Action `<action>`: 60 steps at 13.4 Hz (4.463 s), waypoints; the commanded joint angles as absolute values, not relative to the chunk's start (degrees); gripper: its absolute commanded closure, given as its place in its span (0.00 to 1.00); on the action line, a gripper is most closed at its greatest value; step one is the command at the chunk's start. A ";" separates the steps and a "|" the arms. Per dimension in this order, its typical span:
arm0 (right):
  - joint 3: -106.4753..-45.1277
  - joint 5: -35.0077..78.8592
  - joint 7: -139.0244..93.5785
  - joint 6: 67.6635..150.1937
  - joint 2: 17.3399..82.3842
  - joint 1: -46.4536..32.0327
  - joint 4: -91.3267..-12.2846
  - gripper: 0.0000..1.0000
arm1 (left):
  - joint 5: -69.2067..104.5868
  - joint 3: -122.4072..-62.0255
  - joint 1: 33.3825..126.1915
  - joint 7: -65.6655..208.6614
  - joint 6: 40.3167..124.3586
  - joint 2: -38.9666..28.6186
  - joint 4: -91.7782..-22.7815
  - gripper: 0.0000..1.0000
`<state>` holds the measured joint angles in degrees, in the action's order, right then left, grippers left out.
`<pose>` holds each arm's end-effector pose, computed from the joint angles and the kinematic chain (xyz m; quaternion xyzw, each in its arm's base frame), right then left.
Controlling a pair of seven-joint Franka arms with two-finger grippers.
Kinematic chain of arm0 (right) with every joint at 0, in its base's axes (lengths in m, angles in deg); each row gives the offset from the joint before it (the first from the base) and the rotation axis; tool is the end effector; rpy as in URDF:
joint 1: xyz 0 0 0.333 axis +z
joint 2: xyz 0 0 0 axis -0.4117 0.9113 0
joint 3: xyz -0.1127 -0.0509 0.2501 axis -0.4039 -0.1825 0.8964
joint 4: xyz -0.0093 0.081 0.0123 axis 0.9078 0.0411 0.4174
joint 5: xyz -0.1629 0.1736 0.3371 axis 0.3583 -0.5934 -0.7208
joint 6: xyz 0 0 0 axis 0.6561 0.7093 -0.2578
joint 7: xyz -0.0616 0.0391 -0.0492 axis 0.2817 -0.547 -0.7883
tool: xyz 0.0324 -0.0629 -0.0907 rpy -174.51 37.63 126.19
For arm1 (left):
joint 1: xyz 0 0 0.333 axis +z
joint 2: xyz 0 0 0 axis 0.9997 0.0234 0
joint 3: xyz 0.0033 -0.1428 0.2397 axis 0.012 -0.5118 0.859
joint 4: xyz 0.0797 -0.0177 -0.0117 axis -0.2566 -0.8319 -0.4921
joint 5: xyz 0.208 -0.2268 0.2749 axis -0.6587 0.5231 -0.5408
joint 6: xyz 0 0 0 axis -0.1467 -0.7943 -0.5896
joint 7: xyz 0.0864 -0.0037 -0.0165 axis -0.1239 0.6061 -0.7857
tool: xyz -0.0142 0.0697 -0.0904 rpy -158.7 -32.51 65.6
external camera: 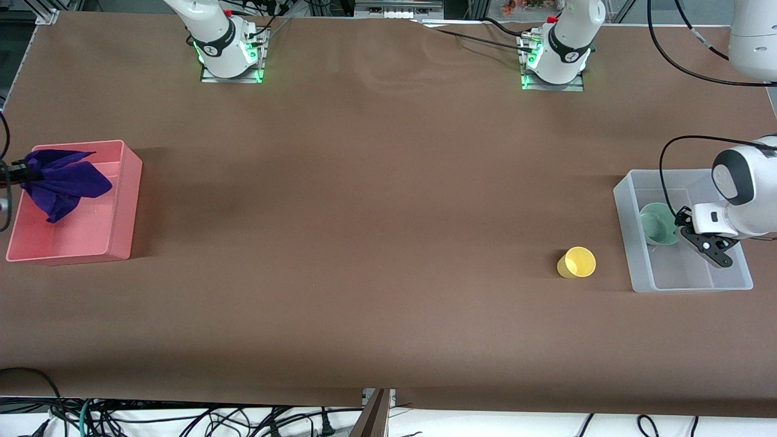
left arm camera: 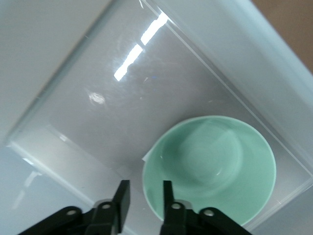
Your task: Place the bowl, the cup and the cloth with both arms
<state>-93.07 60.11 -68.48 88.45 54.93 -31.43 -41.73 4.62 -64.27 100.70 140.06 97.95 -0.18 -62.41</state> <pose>0.5671 -0.3006 0.3085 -0.9610 -0.1858 0.2022 0.0328 0.5943 0.2364 0.1875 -0.9234 0.3770 0.0618 0.0371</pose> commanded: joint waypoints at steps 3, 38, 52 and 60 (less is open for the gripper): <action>-94.52 59.39 -73.76 99.38 54.52 -32.39 -50.16 0.86 | 5.88 -70.88 100.17 134.05 87.55 -9.86 -58.92 0.00; -70.09 61.58 -28.86 74.17 34.49 -27.21 -34.69 0.00 | 5.45 -66.68 101.84 135.17 82.31 -8.48 -61.62 1.00; -70.18 61.32 -28.06 74.26 35.45 -27.21 -34.70 0.00 | 18.72 -69.30 96.14 102.01 67.16 -18.30 -57.33 0.00; -70.18 61.41 -28.24 74.26 36.77 -27.21 -32.59 0.00 | 8.08 -78.73 89.11 75.30 56.23 -33.33 -56.36 0.00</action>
